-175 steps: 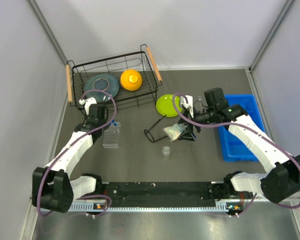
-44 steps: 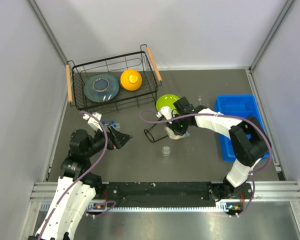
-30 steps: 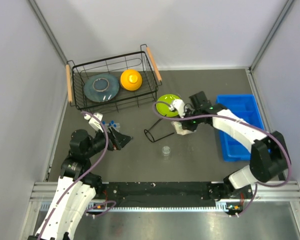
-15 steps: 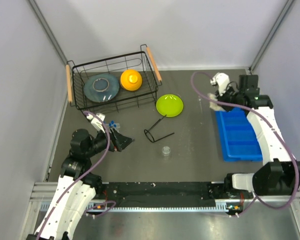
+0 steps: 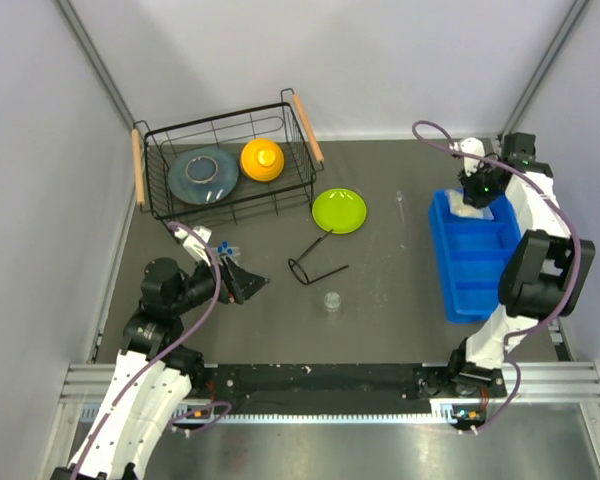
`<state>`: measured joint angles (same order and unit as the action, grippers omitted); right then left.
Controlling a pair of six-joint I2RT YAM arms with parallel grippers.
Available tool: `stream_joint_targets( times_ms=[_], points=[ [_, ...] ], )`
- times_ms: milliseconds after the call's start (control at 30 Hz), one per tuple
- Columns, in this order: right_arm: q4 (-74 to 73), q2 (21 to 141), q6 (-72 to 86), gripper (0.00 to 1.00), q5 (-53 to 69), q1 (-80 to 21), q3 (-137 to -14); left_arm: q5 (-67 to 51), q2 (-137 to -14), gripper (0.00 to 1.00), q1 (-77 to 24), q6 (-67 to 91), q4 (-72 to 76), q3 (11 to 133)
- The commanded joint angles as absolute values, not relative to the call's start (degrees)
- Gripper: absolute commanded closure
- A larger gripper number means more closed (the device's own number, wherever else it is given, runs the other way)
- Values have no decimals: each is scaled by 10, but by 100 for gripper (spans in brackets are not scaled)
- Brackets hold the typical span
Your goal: Organize the chemistry lab equipment
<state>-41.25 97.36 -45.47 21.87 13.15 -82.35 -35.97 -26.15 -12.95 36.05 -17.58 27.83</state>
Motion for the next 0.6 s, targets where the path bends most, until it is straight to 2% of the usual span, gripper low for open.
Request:
stream_joint_targets(
  times_ms=[0, 267, 467, 567],
  points=[
    [-387, 1023, -463, 90, 222, 131, -858, -360, -266, 7, -134, 353, -142, 279],
    [-373, 1096, -459, 87, 183, 130, -849, -363, -271, 7, -142, 350, -142, 279],
    [-367, 1044, -436, 85, 204, 132, -842, -356, -276, 7, -156, 347, -141, 284],
    [-368, 997, -416, 77, 232, 132, -836, -343, -287, 7, -179, 342, -140, 292]
  ],
)
